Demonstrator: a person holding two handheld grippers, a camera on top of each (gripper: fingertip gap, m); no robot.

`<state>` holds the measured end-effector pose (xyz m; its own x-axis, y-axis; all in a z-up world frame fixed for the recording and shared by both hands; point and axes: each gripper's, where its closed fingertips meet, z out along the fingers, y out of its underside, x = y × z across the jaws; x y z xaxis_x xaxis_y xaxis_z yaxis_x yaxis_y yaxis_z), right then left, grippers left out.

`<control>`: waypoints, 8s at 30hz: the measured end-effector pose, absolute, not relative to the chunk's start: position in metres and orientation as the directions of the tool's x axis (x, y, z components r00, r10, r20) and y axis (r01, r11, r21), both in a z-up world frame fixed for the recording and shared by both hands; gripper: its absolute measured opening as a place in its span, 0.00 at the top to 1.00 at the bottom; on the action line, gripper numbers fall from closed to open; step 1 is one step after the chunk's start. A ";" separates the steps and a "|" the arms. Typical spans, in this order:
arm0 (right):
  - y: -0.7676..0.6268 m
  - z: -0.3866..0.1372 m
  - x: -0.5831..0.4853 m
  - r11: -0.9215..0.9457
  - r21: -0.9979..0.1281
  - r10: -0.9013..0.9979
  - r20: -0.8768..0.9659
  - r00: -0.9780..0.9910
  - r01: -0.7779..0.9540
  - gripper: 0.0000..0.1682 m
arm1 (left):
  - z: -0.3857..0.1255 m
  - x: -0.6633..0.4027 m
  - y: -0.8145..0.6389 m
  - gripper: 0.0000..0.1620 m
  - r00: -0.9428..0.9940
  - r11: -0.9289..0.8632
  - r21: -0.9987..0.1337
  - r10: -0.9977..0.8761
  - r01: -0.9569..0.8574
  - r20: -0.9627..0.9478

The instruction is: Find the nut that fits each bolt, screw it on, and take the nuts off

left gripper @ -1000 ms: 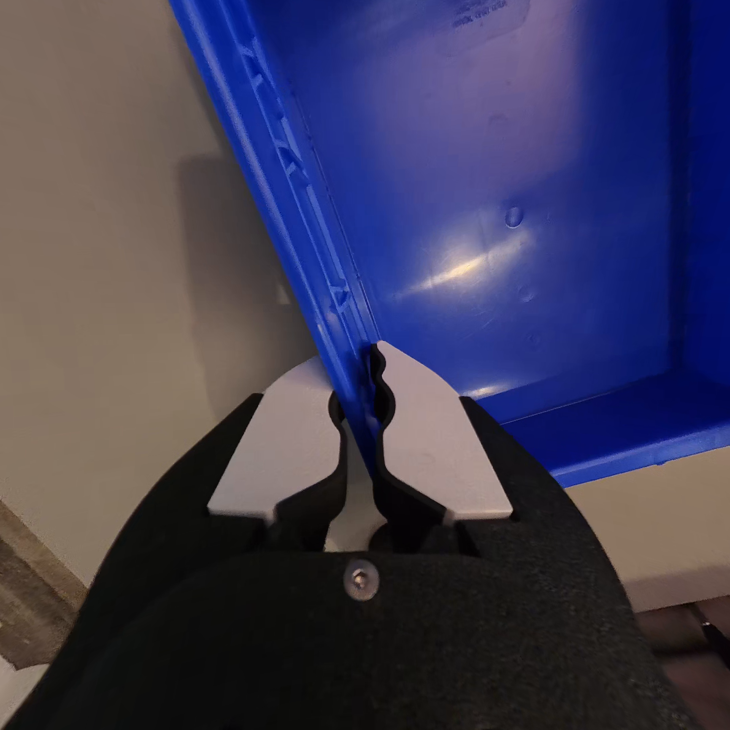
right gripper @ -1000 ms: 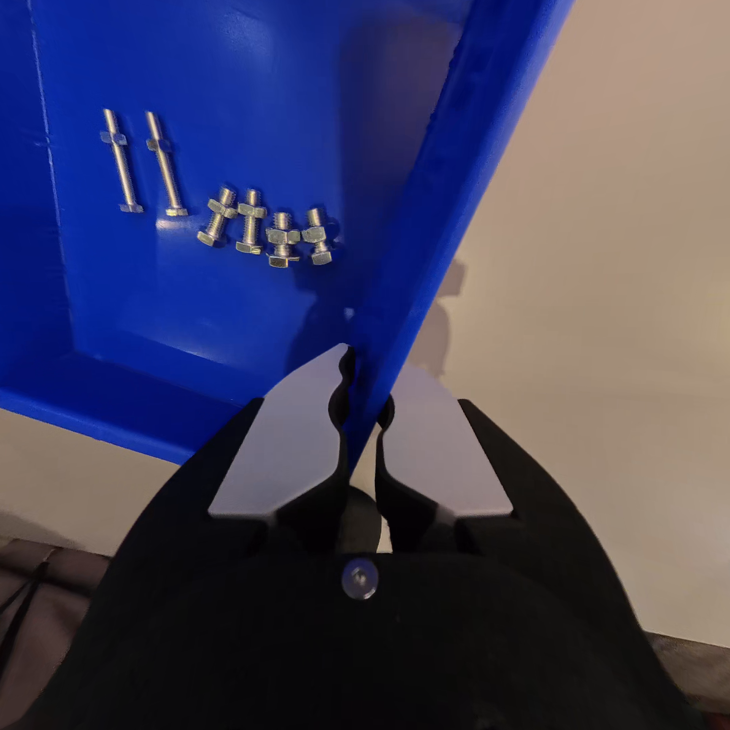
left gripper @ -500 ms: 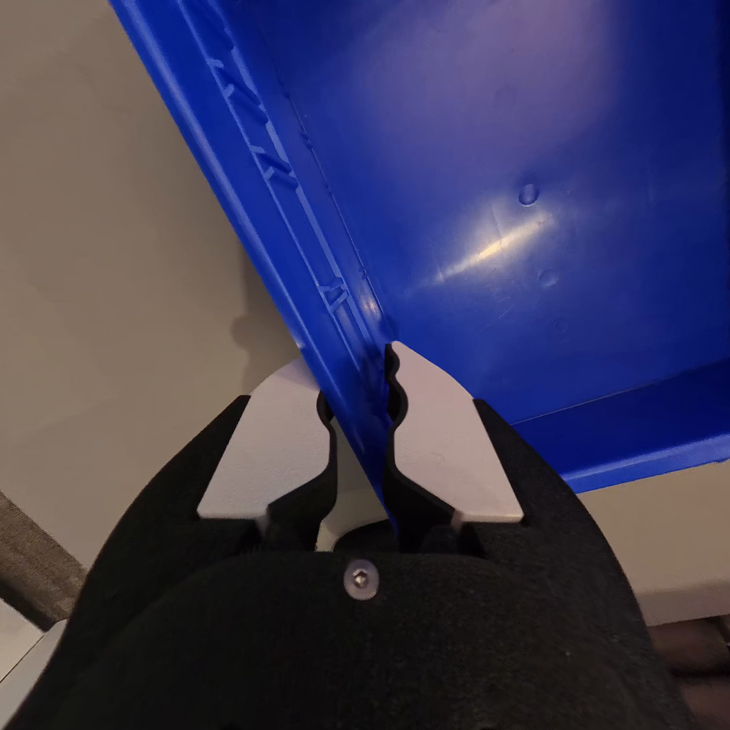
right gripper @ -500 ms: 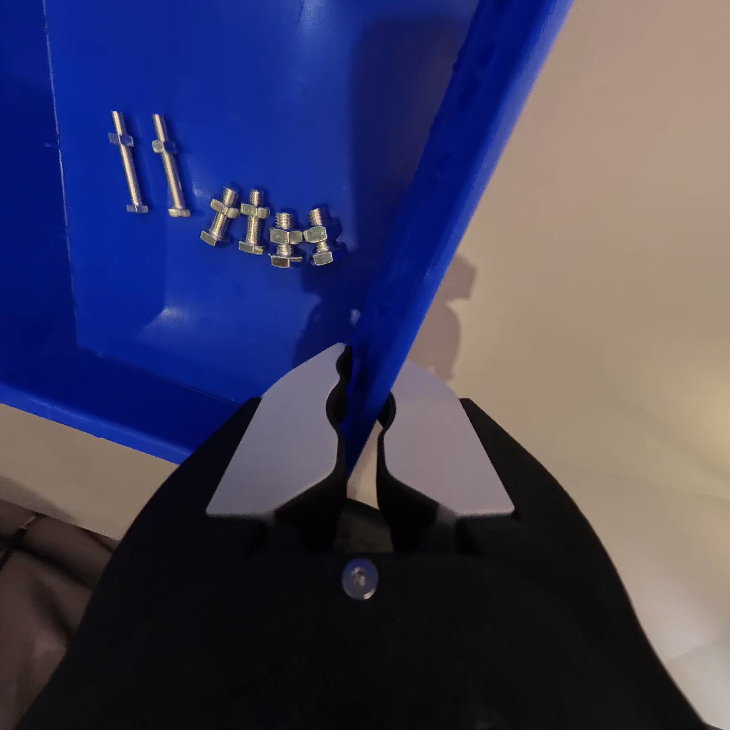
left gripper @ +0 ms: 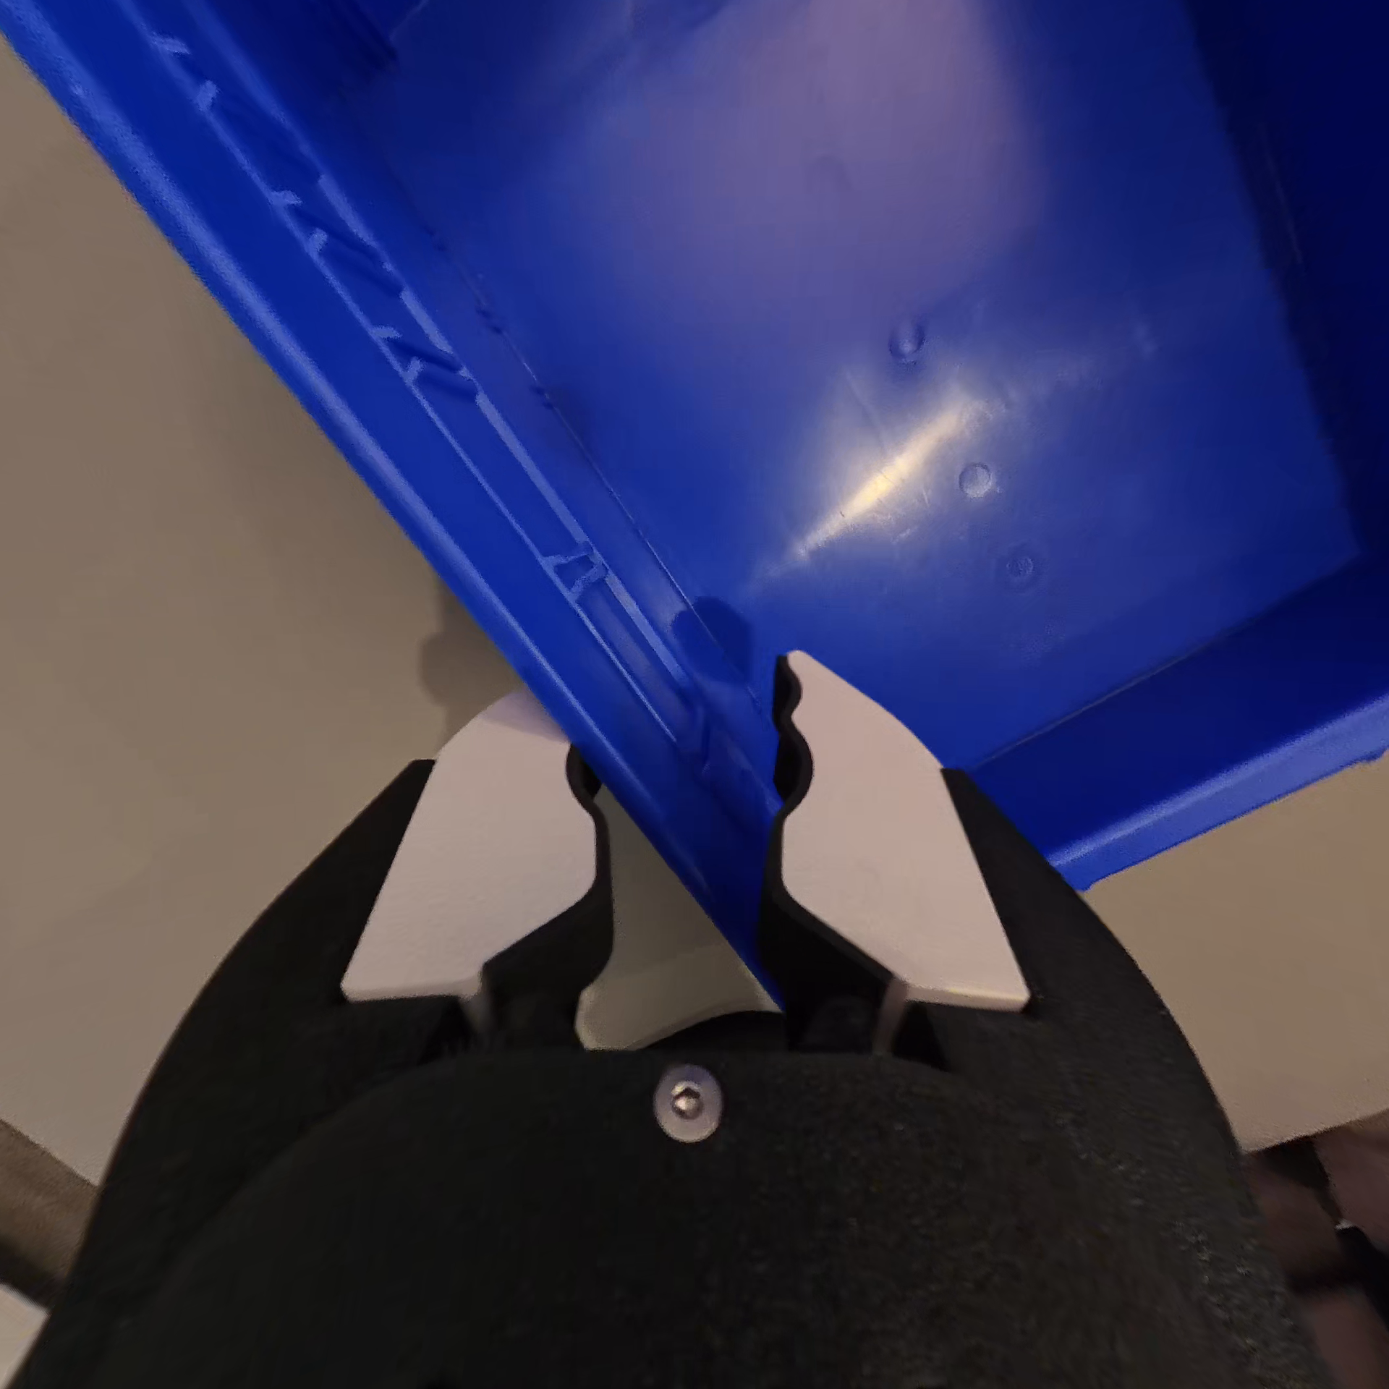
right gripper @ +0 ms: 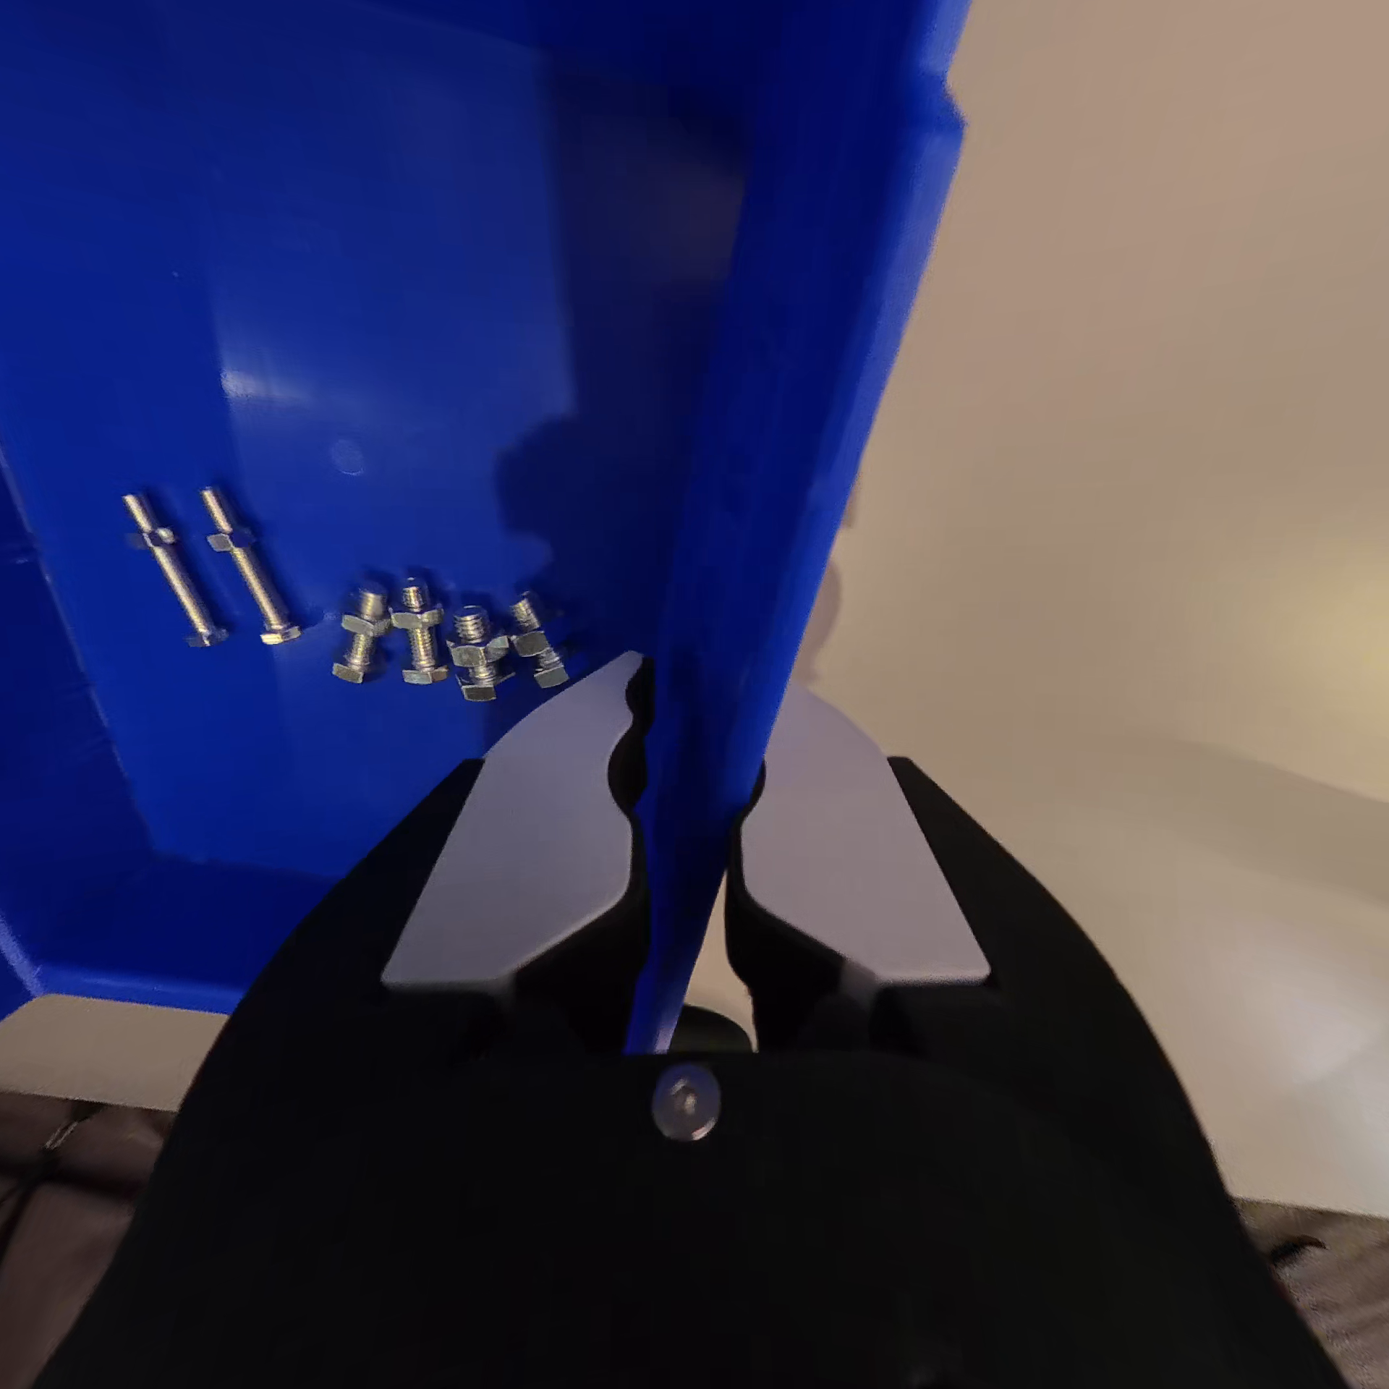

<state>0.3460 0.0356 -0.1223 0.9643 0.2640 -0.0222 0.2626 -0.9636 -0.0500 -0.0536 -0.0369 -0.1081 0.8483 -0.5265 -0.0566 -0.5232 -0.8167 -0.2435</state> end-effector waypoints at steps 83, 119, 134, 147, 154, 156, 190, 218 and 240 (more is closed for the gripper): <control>0.016 -0.118 -0.238 -0.758 -0.011 0.600 -0.404 0.690 0.653 0.84 | 0.164 -0.160 -0.133 0.55 0.953 -0.173 -0.968 -0.273 -0.181 -0.129; 0.023 -0.121 0.146 -0.905 -0.098 0.424 -0.137 0.895 0.414 0.94 | 0.150 -0.128 -0.124 0.54 0.926 -0.220 -0.923 -0.283 -0.315 -0.248; 0.034 -0.123 0.314 -0.978 -0.090 0.203 -0.222 0.954 0.187 0.96 | 0.140 -0.123 -0.114 0.55 0.920 -0.261 -0.898 -0.269 -0.355 -0.286; 0.029 -0.124 0.455 -0.993 -0.115 0.020 -0.217 0.976 -0.005 0.96 | 0.132 -0.141 -0.105 0.56 0.931 -0.321 -0.877 -0.204 -0.357 -0.304; 0.021 -0.124 0.492 -0.994 -0.109 0.006 -0.208 0.978 -0.017 0.96 | 0.129 -0.179 -0.104 0.56 0.960 -0.371 -0.885 -0.113 -0.280 -0.257; 0.019 -0.124 0.500 -0.994 -0.108 0.000 -0.204 0.979 -0.022 0.96 | 0.127 -0.195 -0.106 0.56 0.969 -0.392 -0.887 -0.074 -0.245 -0.235; 0.029 0.106 0.392 -0.273 -0.959 0.248 -0.001 0.969 0.069 0.75 | -0.028 -0.370 -0.103 0.62 0.938 -0.775 -0.548 0.342 0.315 0.056; 0.026 0.093 0.365 -0.324 -0.938 0.356 0.003 0.935 0.126 0.76 | -0.097 -0.347 -0.062 0.94 0.982 -0.925 -0.332 0.188 0.187 0.027; 0.045 0.051 0.310 -0.385 -0.862 0.453 0.135 0.881 0.330 0.76 | -0.097 -0.279 -0.005 0.92 0.967 -0.896 -0.370 -0.250 -0.248 -0.042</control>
<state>0.3098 0.0454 0.0511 0.8814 0.4526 0.1352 0.3301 -0.3854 -0.8617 -0.2794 -0.0051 -0.0972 0.9673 -0.2501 -0.0423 -0.2477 -0.8956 -0.3696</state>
